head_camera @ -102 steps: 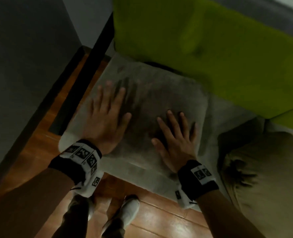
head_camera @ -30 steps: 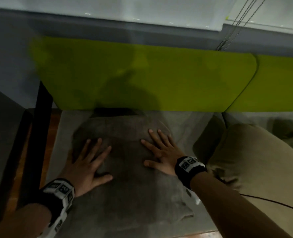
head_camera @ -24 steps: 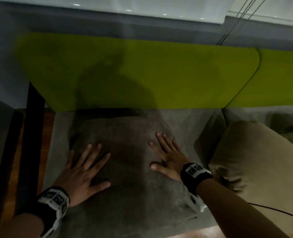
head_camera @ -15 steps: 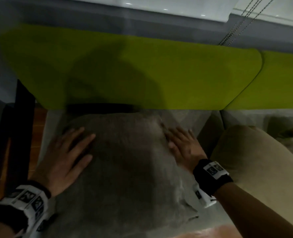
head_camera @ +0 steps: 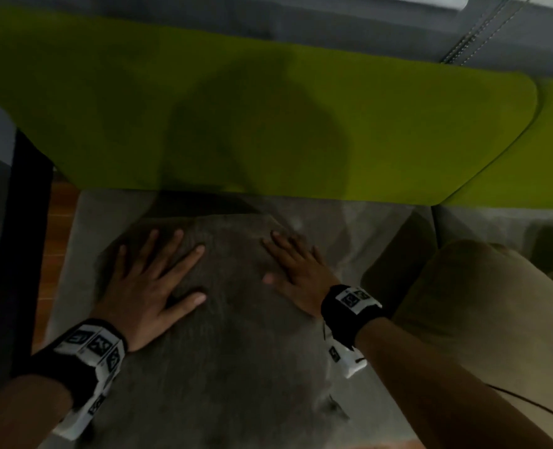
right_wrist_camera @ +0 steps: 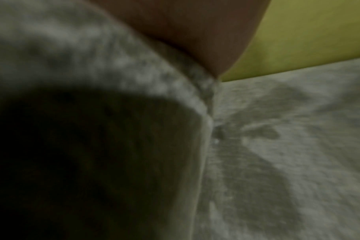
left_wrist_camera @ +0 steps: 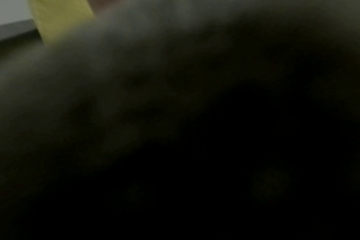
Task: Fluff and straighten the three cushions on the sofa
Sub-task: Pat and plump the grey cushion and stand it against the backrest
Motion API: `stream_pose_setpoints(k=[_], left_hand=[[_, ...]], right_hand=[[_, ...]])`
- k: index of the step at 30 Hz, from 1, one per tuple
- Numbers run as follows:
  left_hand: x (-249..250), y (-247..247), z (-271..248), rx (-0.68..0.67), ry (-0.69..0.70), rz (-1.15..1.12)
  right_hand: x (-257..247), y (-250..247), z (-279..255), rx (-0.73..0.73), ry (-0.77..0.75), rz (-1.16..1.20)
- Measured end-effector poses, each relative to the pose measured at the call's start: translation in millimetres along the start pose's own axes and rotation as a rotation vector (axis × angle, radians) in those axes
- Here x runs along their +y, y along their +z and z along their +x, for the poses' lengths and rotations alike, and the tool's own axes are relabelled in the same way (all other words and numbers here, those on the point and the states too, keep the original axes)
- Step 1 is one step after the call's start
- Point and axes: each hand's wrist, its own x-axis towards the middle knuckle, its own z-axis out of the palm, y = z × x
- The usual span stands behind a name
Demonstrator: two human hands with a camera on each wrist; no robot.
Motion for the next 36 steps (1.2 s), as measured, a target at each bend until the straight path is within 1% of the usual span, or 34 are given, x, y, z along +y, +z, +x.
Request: stream_pose_setpoints(k=[1,3,4,5,6,7,8,9,10,11,12,13,14,15,16,17,18,19,20,21,22,23,24,25,26,28,29,31,32,33,34,36], left_hand=[[0.5,0.7,0.1,-0.005,0.01,-0.008],[-4.3,2.4,-5.8,-0.02,0.041,-0.021],[-8.7,3.6,-11.4,-0.022,0.054,-0.032],[-13.0,5.0,-17.6,-0.018,0.069,-0.049],[-16.0,6.8,-23.4,-0.011,0.089,-0.063],[-17.0,8.7,-28.5,0.0,0.114,-0.072],[-16.5,11.1,-32.4,0.018,0.124,-0.082],[-14.9,11.8,-34.3,0.034,0.131,-0.095],[-13.2,10.6,-35.1,0.052,0.135,-0.099],[-11.7,8.7,-35.5,0.073,0.148,-0.1],[-9.5,5.9,-36.2,0.092,0.154,-0.109],[-7.9,5.8,-36.9,0.133,0.17,-0.138],[-7.9,3.7,-37.3,0.16,0.158,-0.211],[-4.3,-2.7,-38.9,0.216,0.11,-0.317],[-11.6,-3.8,-39.0,0.261,0.014,-0.419],[-20.2,-5.5,-40.5,0.34,-0.086,-0.472],[-38.3,-5.2,-42.2,0.406,-0.201,-0.46],[-60.1,-2.1,-42.3,0.405,-0.324,-0.438],[-87.8,7.9,-42.7,0.38,-0.428,-0.458],[-104.2,12.9,-46.7,0.339,-0.473,-0.494],[-111.9,13.0,-48.7,0.352,-0.491,-0.551],[-101.5,0.2,-50.1,0.376,-0.508,-0.651],[-82.2,-17.9,-48.3,0.367,-0.538,-0.797],[-61.3,-34.8,-44.1,0.335,-0.537,-0.861],[-53.4,-43.2,-40.3,0.286,-0.564,-0.942],[-45.3,-53.6,-37.0,0.204,-0.532,-0.979],[-48.9,-53.5,-35.0,0.172,-0.502,-0.968],[-53.8,-58.8,-35.5,0.107,-0.453,-0.971],[-54.8,-62.6,-37.2,0.082,-0.432,-0.959],[-56.7,-65.1,-38.1,0.033,-0.406,-0.937],[-57.1,-69.6,-39.7,-0.019,-0.396,-0.91],[-59.6,-72.8,-38.9,-0.118,-0.353,-0.784]], right_hand=[[7.8,-5.8,1.2,0.002,0.052,0.05],[29.0,-23.0,-1.4,0.009,0.162,0.062],[39.5,-32.3,-2.7,0.045,0.229,0.106],[43.8,-41.1,-5.4,0.111,0.289,0.204],[46.0,-46.7,-5.9,0.203,0.317,0.319],[47.2,-49.4,-4.8,0.287,0.28,0.465],[49.5,-51.2,-1.9,0.33,0.23,0.611],[47.5,-54.4,-0.7,0.298,0.206,0.76],[42.0,-57.7,-0.9,0.202,0.188,0.871],[34.5,-62.7,-2.4,0.092,0.194,0.866],[29.4,-68.2,-2.8,-0.018,0.185,0.755],[24.8,-72.8,-2.7,-0.119,0.16,0.574],[21.7,-76.4,-1.0,-0.18,0.123,0.386],[17.8,-80.7,0.8,-0.2,0.089,0.226],[13.7,-84.7,1.7,-0.202,0.066,0.171],[9.2,-88.4,1.4,-0.189,0.039,0.203],[7.1,-90.5,0.7,-0.187,0.0,0.243],[4.5,-90.8,-0.3,-0.185,-0.061,0.27],[2.6,-90.3,-2.5,-0.205,-0.104,0.262],[0.6,-90.2,-3.8,-0.239,-0.125,0.252],[-0.2,-89.3,-3.9,-0.274,-0.118,0.232],[1.8,-87.9,-2.9,-0.308,-0.095,0.213],[4.5,-87.7,-2.3,-0.33,-0.065,0.203],[6.7,-88.6,-3.7,-0.329,-0.045,0.219],[5.7,-90.4,-6.7,-0.312,-0.041,0.27],[5.8,-90.9,-12.6,-0.199,-0.071,0.459],[6.4,-91.2,-15.4,-0.147,-0.087,0.577],[3.0,-90.2,-22.8,-0.145,-0.093,0.798],[5.4,-88.4,-25.2,-0.173,-0.072,0.818],[10.0,-86.6,-26.4,-0.211,-0.048,0.801],[14.5,-85.1,-27.3,-0.24,-0.04,0.728],[7.9,-89.4,-29.6,-0.276,-0.042,0.483]])
